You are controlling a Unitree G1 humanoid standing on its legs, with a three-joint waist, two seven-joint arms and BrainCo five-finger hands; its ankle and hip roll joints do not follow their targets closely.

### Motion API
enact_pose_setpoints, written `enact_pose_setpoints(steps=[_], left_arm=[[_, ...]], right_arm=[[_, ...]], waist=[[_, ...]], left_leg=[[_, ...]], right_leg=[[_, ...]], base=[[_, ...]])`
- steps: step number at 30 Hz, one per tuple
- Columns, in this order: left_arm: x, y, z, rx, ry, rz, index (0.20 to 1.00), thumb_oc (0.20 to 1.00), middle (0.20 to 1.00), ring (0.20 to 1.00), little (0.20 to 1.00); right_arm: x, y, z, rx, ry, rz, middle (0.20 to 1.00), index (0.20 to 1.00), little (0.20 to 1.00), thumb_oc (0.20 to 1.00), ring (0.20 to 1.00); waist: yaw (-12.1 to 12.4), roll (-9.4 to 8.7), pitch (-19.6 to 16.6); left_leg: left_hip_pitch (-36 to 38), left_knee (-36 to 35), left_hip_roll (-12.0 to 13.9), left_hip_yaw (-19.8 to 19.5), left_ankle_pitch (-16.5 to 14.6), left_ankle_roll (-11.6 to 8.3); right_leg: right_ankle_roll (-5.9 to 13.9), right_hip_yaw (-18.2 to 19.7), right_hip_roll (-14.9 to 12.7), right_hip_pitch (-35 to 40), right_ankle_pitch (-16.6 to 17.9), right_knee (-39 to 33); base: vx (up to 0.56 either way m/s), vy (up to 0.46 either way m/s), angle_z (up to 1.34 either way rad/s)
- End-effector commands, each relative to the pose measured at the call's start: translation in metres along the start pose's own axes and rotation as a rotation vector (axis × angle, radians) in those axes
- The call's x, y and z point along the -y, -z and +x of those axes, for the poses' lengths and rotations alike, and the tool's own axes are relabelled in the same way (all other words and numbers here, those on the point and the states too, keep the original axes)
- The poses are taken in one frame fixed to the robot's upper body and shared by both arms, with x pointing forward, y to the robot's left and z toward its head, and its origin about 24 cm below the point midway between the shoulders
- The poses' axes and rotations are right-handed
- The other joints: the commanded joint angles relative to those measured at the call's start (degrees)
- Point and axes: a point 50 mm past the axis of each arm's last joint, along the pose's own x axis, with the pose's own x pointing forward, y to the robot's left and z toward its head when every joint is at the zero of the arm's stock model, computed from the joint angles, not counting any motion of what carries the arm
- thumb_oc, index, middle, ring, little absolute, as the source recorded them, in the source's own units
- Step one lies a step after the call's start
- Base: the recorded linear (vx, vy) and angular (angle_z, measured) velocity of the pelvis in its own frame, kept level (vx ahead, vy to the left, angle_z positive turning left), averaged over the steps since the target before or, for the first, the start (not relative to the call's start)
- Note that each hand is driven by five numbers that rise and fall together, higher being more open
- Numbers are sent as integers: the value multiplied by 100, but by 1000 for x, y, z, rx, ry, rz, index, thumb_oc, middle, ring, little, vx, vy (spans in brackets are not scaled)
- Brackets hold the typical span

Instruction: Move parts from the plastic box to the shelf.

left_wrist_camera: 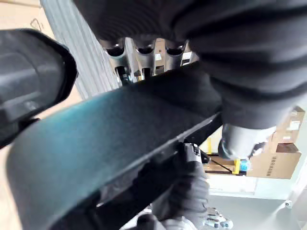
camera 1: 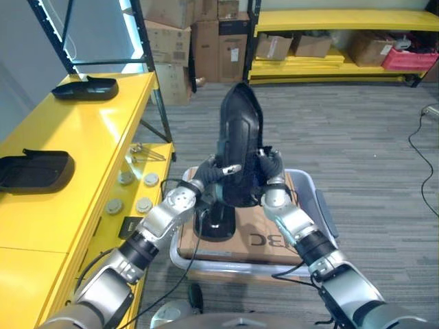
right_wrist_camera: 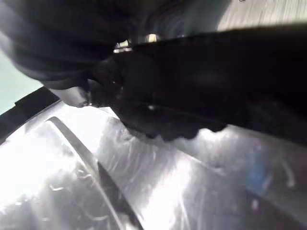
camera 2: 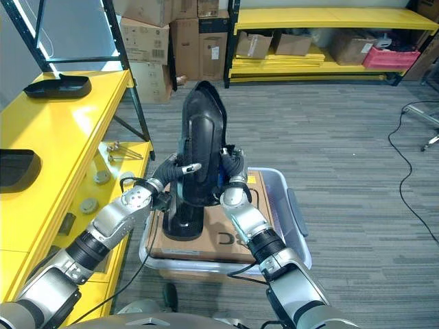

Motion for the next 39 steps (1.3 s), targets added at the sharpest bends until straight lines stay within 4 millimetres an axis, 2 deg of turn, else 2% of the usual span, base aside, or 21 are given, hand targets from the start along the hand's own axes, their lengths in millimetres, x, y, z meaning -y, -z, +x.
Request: enact_pose_setpoints(steps=[1, 9, 10, 11, 12, 14, 17, 21, 24, 27, 29, 31, 32, 33, 36, 39], left_arm=[[25, -41, 16, 169, 87, 96, 200, 200, 200, 200, 200], [17, -45, 14, 194, 29, 151, 200, 200, 200, 200, 200], [15, -45, 14, 199, 15, 152, 200, 200, 200, 200, 200], [15, -45, 14, 205, 7, 157, 200, 200, 200, 200, 200], [14, -45, 13, 210, -3, 160, 200, 200, 200, 200, 200], [13, -47, 13, 222, -24, 161, 200, 200, 200, 200, 200], [0, -52, 8, 260, -101, 129, 200, 200, 200, 200, 200], [-16, -58, 1, 309, -189, 91, 200, 200, 200, 200, 200], [-26, -61, -4, 336, -243, 66, 200, 200, 200, 200, 200], [-54, -63, -19, 390, -381, 12, 200, 200, 200, 200, 200], [-65, -62, -26, 409, -441, 5, 200, 200, 200, 200, 200], [-85, -58, -42, 434, -550, -11, 200, 200, 200, 200, 200], [-104, -50, -62, 437, -651, -27, 200, 200, 200, 200, 200], [-113, -46, -71, 435, -696, -32, 200, 200, 200, 200, 200], [-130, -37, -89, 422, -789, -46, 200, 200, 200, 200, 200], [-148, -26, -114, 412, -889, -58, 200, 200, 200, 200, 200]], right_arm=[[-17, -59, 12, 211, -32, 60, 200, 200, 200, 200, 200], [-13, -57, 11, 205, -19, 85, 200, 200, 200, 200, 200], [-13, -58, 11, 204, -18, 101, 241, 241, 241, 241, 241], [-13, -59, 11, 203, -20, 113, 536, 536, 536, 536, 536], [-13, -60, 11, 200, -27, 132, 1000, 1000, 1000, 1000, 1000], [-13, -61, 10, 187, -44, 191, 1000, 1000, 1000, 1000, 1000], [-16, -60, 4, 112, -132, 390, 1000, 1000, 1000, 1000, 1000], [-11, -50, 1, 68, -134, 480, 1000, 1000, 1000, 1000, 1000], [-3, -46, 1, 79, -109, 469, 1000, 1000, 1000, 1000, 1000], [24, -32, 1, 94, 20, 343, 1000, 1000, 1000, 1000, 1000], [38, -21, 0, 85, 90, 259, 1000, 1000, 1000, 1000, 1000], [70, 8, -7, 20, 225, 153, 1000, 1000, 1000, 1000, 1000], [99, 41, -21, -70, 310, 66, 1000, 1000, 1000, 1000, 1000], [110, 56, -28, -116, 341, 24, 1000, 1000, 1000, 1000, 1000], [123, 85, -43, -234, 349, -36, 1000, 1000, 1000, 1000, 1000], [131, 127, -69, -414, 320, -135, 1000, 1000, 1000, 1000, 1000]], waist=[[176, -43, -89], [178, -40, -81], [179, -39, -73], [180, -39, -69], [180, -41, -66], [182, -44, -58], [192, -57, -48], [197, -61, -63], [189, -62, -68], [160, -67, -74], [139, -69, -80], [69, -91, -77], [-1, -107, -62], [-41, -117, -47], [-97, -138, -27], [-91, -175, 11]], left_leg=[[826, -41, 105, 33, -1036, -105], [829, -41, 108, 33, -1035, -105], [830, -41, 108, 31, -1036, -105], [831, -41, 107, 28, -1036, -105], [832, -41, 106, 23, -1036, -105], [832, -41, 106, 18, -1033, -107], [823, -41, 113, 14, -1026, -121], [818, -41, 120, 13, -1020, -125], [814, -41, 121, 20, -1010, -123], [786, -41, 125, 29, -1006, -120], [769, -41, 128, 37, -1002, -120], [743, -41, 135, 80, -1016, -113], [714, -41, 146, 124, -1028, -103], [705, -41, 155, 145, -1031, -112], [694, -41, 170, 182, -1032, -118], [652, -41, 169, 188, -1040, -134]], right_leg=[[126, -36, -77, -340, 90, -32], [129, -35, -76, -336, 85, -32], [126, -39, -74, -335, 84, -32], [125, -40, -73, -334, 85, -32], [124, -41, -72, -332, 85, -32], [120, -46, -72, -329, 85, -32], [118, -77, -82, -330, 76, -32], [120, -103, -85, -334, 73, -32], [124, -105, -88, -339, 78, -32], [134, -89, -82, -372, 77, -32], [142, -82, -82, -390, 79, -32], [167, -48, -79, -434, 82, -32], [188, -17, -72, -483, 80, -32], [194, -4, -67, -502, 76, -32], [192, 0, -60, -519, 68, -32], [202, -11, -65, -548, 54, -32]], base=[[0, 0, 0], [0, 0, 0], [0, 0, 0], [0, 0, 0], [0, 0, 0], [0, 0, 0], [-24, -8, 0], [0, 0, 0], [0, 0, 0], [-45, 12, -1], [-18, 9, -1], [-57, 27, -2], [-85, 29, -11], [-78, 23, -14], [-43, 17, -11], [-51, 21, -6]])
